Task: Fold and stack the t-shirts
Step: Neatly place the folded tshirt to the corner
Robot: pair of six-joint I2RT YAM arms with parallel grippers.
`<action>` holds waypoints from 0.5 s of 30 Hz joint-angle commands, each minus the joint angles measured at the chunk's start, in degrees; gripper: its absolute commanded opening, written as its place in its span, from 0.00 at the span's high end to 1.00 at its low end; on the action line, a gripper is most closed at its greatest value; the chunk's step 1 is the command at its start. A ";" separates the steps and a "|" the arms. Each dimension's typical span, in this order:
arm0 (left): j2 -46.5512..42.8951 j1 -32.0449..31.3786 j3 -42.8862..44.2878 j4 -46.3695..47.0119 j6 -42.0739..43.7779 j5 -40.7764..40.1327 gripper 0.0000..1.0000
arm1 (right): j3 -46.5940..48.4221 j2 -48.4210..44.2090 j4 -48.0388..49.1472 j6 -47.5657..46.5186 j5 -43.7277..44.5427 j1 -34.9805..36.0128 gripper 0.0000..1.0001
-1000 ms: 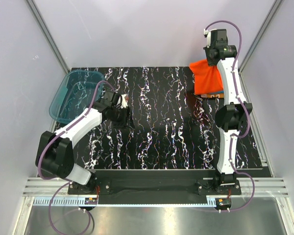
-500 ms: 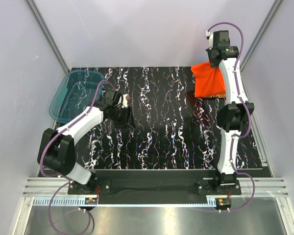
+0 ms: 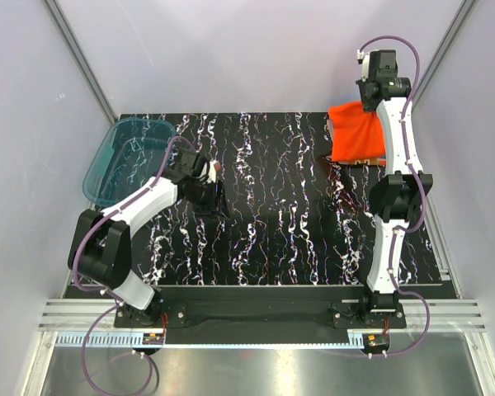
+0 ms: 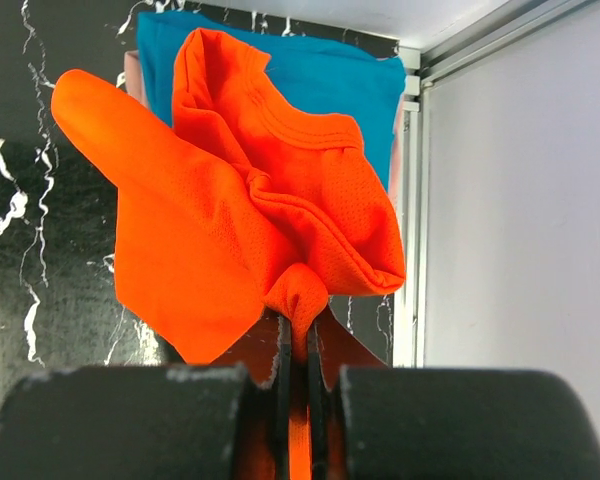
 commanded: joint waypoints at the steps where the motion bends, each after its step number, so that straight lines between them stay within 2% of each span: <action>1: 0.13 0.22 2.67 0.96 1.01 1.71 0.46 | 2.17 -4.05 3.99 -1.29 0.00 -0.51 1.00; 2: 0.40 0.22 2.93 0.87 1.01 1.63 0.46 | 2.35 -3.35 3.99 -1.29 -0.26 -2.25 1.00; 15: 2.15 0.22 3.81 -0.10 1.28 1.98 0.46 | 5.86 3.60 4.43 -0.68 -4.57 -4.38 1.00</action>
